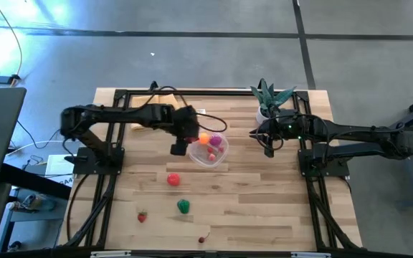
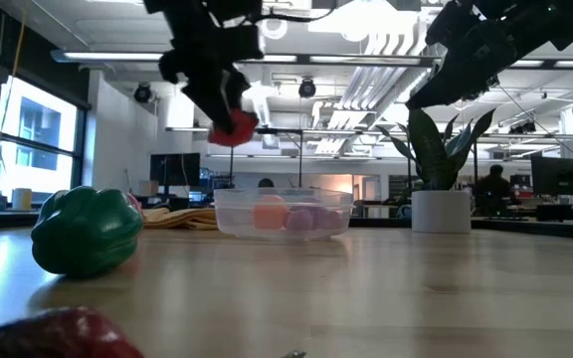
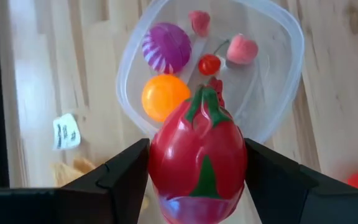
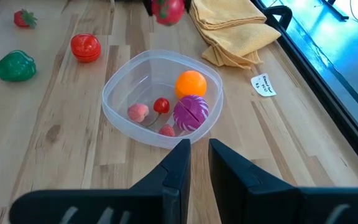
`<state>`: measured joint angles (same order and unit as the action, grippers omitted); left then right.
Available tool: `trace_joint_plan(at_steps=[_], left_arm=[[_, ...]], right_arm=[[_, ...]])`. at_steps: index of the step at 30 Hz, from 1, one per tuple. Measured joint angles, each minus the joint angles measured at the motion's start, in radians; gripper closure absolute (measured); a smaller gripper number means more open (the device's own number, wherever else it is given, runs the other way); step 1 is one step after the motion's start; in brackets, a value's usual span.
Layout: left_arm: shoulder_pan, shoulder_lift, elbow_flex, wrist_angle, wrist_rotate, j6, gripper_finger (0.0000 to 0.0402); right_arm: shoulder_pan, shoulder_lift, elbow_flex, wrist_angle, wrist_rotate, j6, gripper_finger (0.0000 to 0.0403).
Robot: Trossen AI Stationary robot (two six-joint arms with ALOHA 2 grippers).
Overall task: Pick and placing Produce into tupperware
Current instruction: Put the dragon fruit into the transparent bin
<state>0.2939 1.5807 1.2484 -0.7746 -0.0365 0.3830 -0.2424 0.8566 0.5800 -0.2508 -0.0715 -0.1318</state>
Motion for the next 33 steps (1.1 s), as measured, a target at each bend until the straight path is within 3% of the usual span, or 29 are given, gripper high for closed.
trace_joint_plan(at_steps=[7, 12, 33], left_arm=[[0.000, 0.149, 0.113, -0.006, 0.043, 0.045, 0.0172], [0.000, 0.223, 0.127, 0.017, 0.052, 0.058, 0.0172], [0.000, 0.317, 0.127, 0.078, 0.063, 0.062, 0.0172]], right_arm=[[0.000, 0.000, 0.000, 0.000, 0.000, 0.000, 0.0357], [0.000, 0.000, 0.000, -0.002, 0.000, 0.000, 0.0357], [0.000, 0.000, 0.000, -0.001, 0.000, 0.000, 0.0357]])
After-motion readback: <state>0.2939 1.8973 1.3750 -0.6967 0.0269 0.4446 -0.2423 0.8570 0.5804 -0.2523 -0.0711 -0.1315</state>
